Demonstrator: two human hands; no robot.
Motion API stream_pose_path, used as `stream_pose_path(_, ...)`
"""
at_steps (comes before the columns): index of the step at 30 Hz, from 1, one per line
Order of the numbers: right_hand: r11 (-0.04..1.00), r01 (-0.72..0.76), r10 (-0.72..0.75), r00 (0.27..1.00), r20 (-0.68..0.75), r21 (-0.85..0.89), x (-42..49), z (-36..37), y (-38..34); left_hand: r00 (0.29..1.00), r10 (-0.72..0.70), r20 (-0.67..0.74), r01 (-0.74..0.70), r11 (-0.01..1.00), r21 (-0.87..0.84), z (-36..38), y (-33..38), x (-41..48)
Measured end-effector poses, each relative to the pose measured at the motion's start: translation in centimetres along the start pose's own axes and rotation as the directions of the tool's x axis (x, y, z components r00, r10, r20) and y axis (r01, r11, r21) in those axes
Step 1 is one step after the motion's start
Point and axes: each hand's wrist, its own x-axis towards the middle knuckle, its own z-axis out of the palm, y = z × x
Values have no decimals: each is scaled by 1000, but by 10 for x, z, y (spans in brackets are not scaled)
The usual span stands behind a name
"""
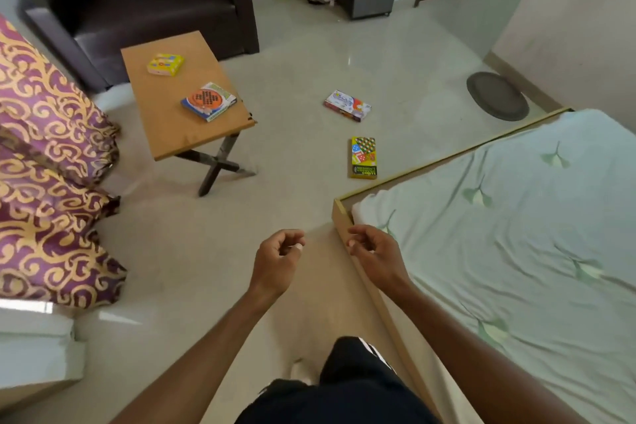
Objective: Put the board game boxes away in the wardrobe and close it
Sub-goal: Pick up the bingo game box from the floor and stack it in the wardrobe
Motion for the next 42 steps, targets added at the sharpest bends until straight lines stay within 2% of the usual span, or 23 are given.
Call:
stream_pose_path(7, 998, -8, 9, 1000, -14, 56, 199, 14, -32, 1000, 4, 28, -5, 999, 46, 0, 51, 199)
stream_pose_path(11, 994, -72, 72, 997, 1, 77, 319, 12, -55, 998, -36, 52, 33, 998, 52, 2, 84, 320)
stream_pose_path(17, 990, -126, 126, 992, -3, 71, 487, 6, -98, 998, -23, 58, 19, 998, 58, 0, 138, 486)
stream_pose_path(21, 985, -148, 152, 987, -41, 85, 609, 16, -123, 997, -30, 78, 26, 998, 60, -1, 165, 616)
stream_pose_path(32, 961, -236, 256, 956, -140, 144, 899, 19, -184, 961, -124, 247, 71, 975, 211, 16, 250, 950)
stream_pose_path(37, 939, -321, 338, 926, -166, 120, 1029, -2, -170, 924, -231, 303, 128, 937, 325, 72, 260, 1071)
stream_pose_path(42, 921, -389, 386, 916, -111, -2, 1195, -7, -91, 888, -378, 261, 267, 887, 376, 157, 221, 1204)
